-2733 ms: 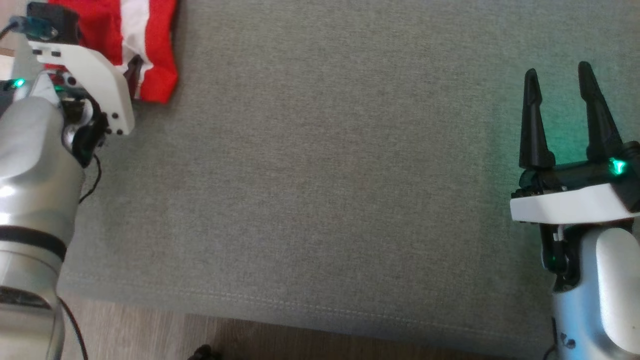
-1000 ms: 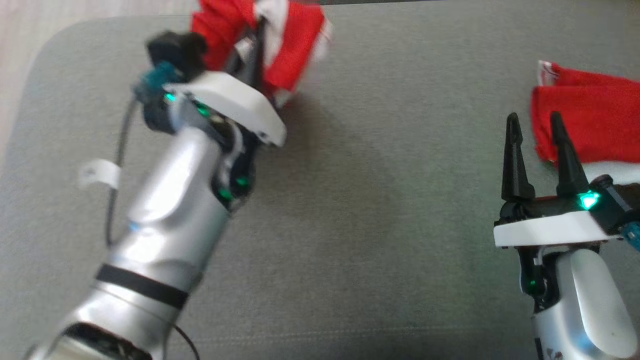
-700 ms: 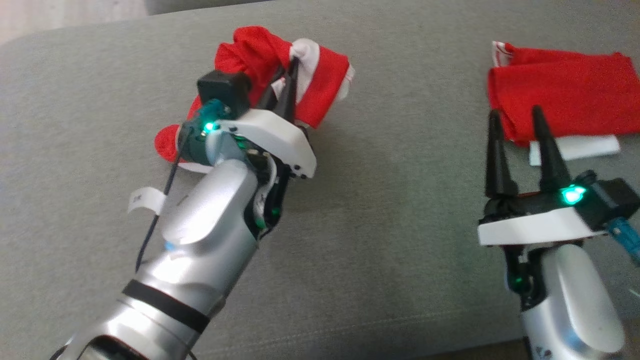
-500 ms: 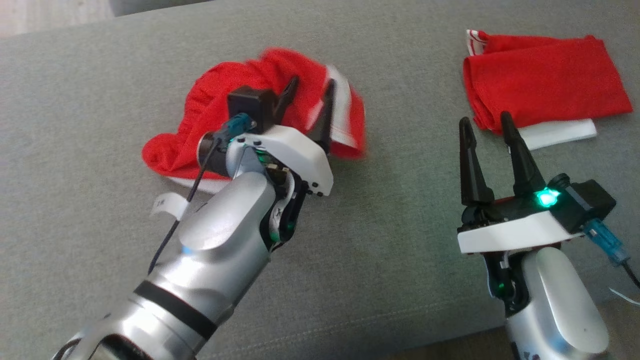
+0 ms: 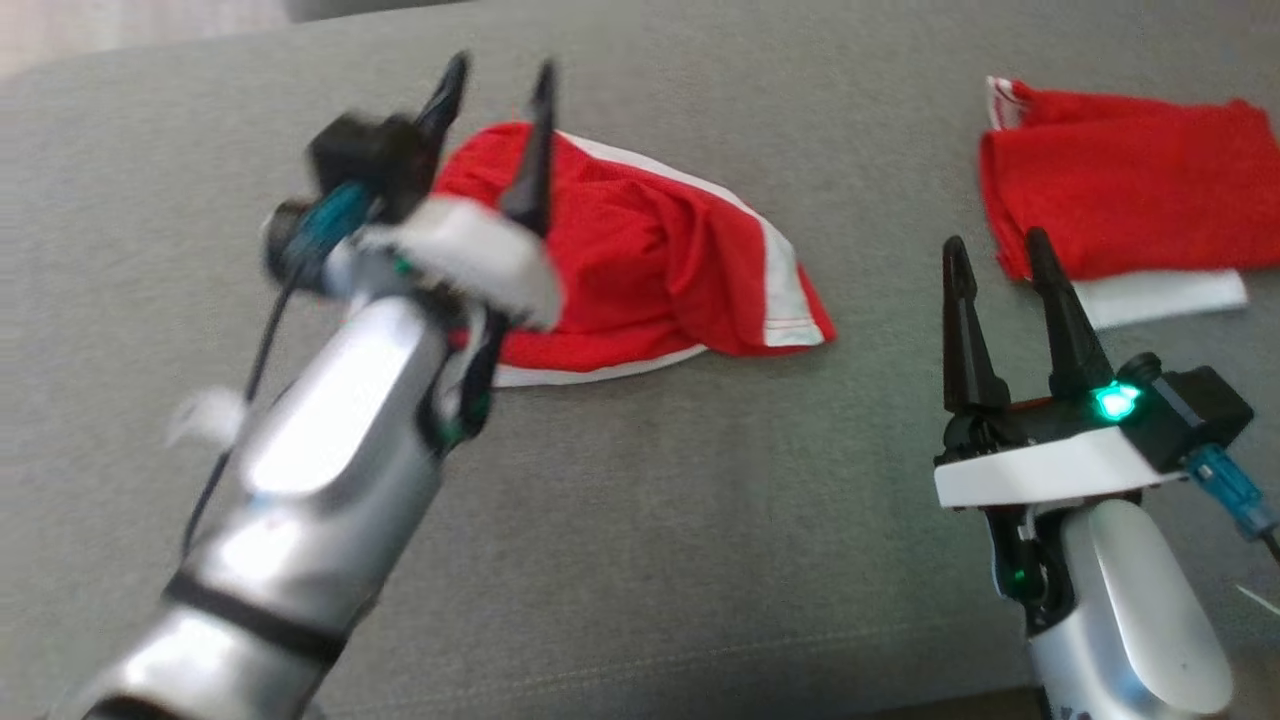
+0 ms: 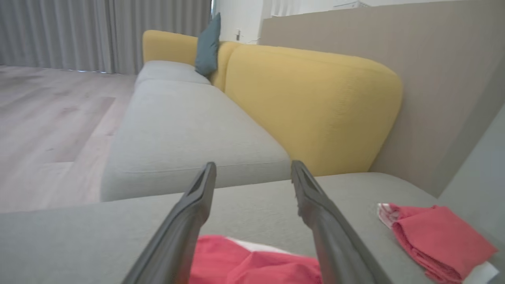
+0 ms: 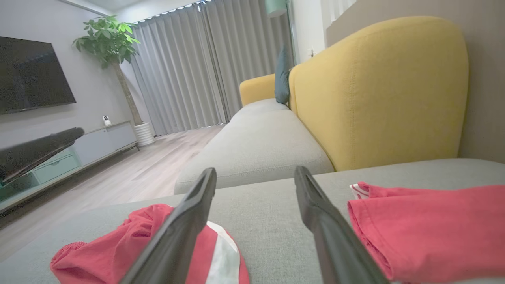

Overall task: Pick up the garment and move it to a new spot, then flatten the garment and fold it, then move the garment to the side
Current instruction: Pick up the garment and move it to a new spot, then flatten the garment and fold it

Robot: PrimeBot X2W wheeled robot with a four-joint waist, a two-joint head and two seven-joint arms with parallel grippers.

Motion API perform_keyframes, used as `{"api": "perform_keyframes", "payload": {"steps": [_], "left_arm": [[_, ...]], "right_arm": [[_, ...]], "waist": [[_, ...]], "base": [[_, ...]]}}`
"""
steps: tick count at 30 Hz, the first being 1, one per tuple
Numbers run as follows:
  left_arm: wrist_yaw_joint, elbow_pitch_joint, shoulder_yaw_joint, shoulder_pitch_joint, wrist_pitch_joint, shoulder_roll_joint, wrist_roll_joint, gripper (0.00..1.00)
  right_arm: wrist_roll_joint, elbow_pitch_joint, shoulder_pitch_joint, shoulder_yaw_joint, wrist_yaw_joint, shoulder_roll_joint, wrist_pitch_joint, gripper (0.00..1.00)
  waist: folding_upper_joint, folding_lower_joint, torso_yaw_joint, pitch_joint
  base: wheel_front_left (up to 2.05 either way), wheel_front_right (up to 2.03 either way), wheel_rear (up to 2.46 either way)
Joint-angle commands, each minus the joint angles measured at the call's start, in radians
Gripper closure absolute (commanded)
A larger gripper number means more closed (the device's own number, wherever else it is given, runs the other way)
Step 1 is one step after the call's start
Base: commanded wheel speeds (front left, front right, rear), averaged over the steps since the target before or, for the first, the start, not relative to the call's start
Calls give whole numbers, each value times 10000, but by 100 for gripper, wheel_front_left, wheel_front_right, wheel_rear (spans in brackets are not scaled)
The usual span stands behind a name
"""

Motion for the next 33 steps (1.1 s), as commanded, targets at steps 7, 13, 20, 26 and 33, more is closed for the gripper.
{"api": "perform_keyframes", "payload": {"steps": [7, 13, 20, 26, 33], "left_arm": [[-305, -2374, 1439, 2427, -119, 1226, 1489, 0], [-382, -3667, 2194, 4532, -119, 1207, 2278, 0], [-556, -4407, 3235, 6090, -119, 349, 2980, 0], [-1126, -4334, 3545, 6261, -120, -119, 3646, 0], [-1535, -4169, 3789, 6133, -120, -464, 3930, 0]], "right_arm": [[-399, -226, 371, -23, 65, -8, -106, 0], [-567, -140, 803, -238, 65, -8, -106, 0], [-703, -104, 1148, -371, 65, -8, -106, 0], [-994, -92, 928, -179, 65, -8, 68, 0], [-1641, 434, 223, 513, 65, -8, 628, 0]], "waist": [[0, 0, 942, -738], [0, 0, 1306, -1100], [0, 0, 1487, -1199], [0, 0, 1687, -1056], [0, 0, 2013, -725]], "base": [[0, 0, 0], [0, 0, 0], [0, 0, 0], [0, 0, 0], [0, 0, 0]]}}
